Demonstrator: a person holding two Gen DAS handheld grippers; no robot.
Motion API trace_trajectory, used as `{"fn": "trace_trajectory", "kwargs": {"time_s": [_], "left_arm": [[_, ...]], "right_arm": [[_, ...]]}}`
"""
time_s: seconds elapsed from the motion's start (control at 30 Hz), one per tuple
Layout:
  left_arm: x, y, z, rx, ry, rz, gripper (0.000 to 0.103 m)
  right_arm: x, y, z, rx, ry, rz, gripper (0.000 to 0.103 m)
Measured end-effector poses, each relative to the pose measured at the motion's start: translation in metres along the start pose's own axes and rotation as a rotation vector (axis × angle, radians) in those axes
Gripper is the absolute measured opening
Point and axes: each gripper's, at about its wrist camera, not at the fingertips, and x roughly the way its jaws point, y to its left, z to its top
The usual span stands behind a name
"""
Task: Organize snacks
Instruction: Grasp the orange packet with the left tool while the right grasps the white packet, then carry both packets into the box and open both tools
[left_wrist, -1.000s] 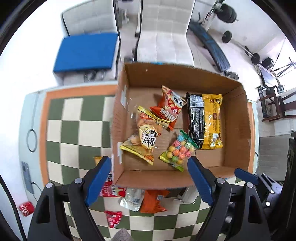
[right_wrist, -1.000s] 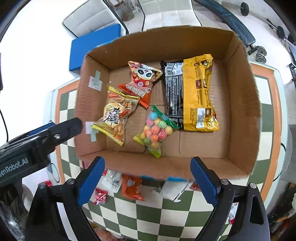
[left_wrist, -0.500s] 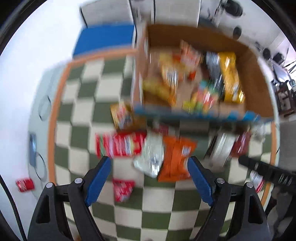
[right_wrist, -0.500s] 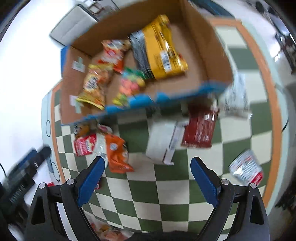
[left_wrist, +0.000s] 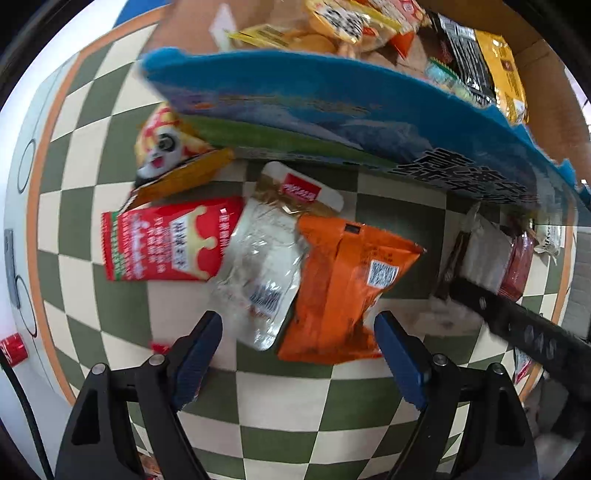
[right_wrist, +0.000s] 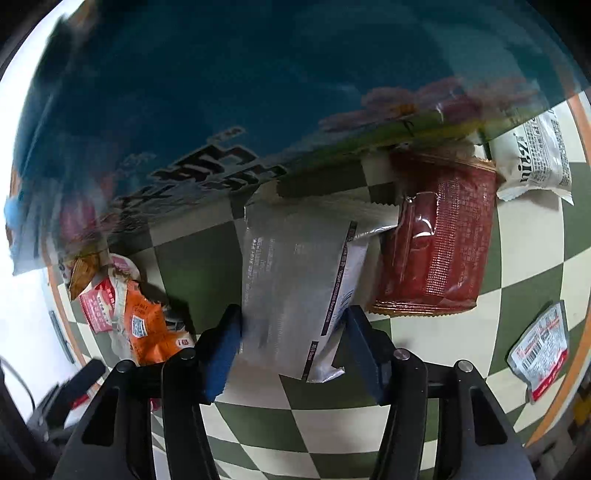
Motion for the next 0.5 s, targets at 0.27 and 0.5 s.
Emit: {"fn": "trace_trajectory", "kwargs": {"time_s": [0.27, 0.5], "left_arm": [[0.028, -0.020, 0.010, 0.025, 0.065, -0.022, 0.051], [0.033, -0.029, -0.010, 0.025, 0.061, -0.004, 0.044]], "right_arm": [[0.001, -0.012, -0.027, -0.139, 0.103, -0.108, 0.052], [0.010, -0.016, -0.035, -0.124, 0.101, -0.115, 0.059]]}}
